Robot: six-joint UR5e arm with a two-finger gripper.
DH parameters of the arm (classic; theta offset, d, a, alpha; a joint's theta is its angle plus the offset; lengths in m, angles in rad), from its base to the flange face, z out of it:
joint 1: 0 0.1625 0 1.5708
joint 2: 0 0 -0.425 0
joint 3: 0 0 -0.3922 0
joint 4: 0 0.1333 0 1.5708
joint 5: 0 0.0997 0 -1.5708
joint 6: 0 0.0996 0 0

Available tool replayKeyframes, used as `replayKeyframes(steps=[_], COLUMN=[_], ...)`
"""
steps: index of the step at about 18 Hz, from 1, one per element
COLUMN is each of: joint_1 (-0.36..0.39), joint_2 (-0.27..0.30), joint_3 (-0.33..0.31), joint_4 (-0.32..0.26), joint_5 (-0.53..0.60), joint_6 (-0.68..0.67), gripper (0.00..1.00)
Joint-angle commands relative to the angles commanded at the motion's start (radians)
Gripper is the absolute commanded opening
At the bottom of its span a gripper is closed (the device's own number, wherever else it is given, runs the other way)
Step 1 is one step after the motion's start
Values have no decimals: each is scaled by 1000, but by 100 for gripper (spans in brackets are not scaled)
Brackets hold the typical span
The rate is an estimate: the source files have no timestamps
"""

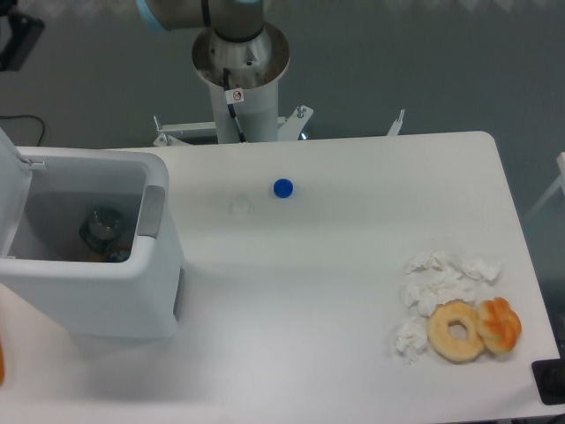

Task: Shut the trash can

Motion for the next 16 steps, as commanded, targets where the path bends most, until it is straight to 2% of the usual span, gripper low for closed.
replayKeyframes(steps=[3,6,11,16], joint_1=[-63,-101,-121,-155], joint_2=[-49,-63,-65,-100], joint_3=[6,9,9,9], joint_4=[46,46,51,54], joint_5=[-15,-15,-15,-14], joint_6=[0,0,0,5], gripper=[100,100,100,100])
